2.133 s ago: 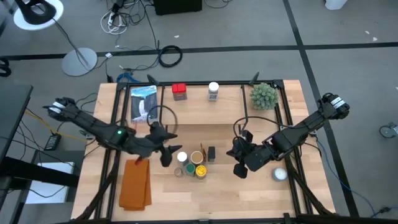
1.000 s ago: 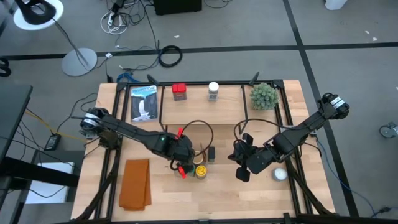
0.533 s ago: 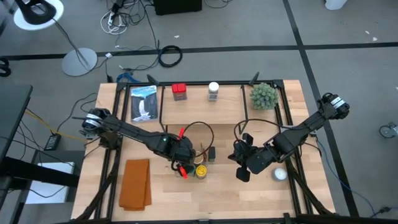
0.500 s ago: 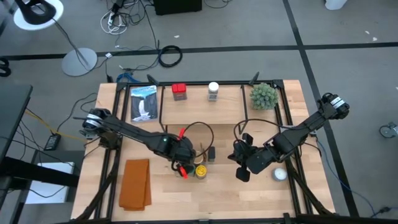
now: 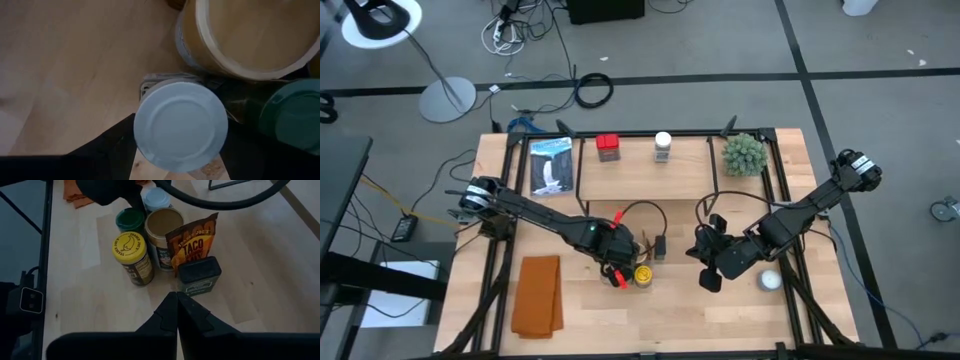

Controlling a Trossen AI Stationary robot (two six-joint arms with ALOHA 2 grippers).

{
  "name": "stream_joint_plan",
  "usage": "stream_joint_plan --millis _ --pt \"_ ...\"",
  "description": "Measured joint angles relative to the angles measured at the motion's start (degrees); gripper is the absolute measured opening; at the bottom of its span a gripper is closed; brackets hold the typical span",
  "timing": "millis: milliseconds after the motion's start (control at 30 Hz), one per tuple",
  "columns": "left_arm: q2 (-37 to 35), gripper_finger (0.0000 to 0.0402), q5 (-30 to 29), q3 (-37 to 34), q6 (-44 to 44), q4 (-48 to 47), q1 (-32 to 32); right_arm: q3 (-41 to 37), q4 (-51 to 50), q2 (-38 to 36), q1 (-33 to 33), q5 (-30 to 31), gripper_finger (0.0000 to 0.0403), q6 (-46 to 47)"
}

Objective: Shelf spices
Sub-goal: Put the white seasoning bottle on the shelf aligned with the other white seasoning bottle

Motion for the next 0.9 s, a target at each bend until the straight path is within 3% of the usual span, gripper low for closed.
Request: stream_joint_plan --millis 133,400,900 --pt "0.0 0.0244 0.35 0.0 -0.29 -0.01 0.02 0.0 0.0 0.0 0.0 0.02 0.0006 0.02" --pt "-0.08 0.0182 0.16 0.02 -0.61 0.0 0.11 0.0 0.0 0.0 0.0 0.0 0.0003 0.02" --pt "-1.64 0.0193 0.32 0.04 3.69 -4.52 0.15 0.0 0.0 0.0 0.0 0.0 0.0003 -0.01"
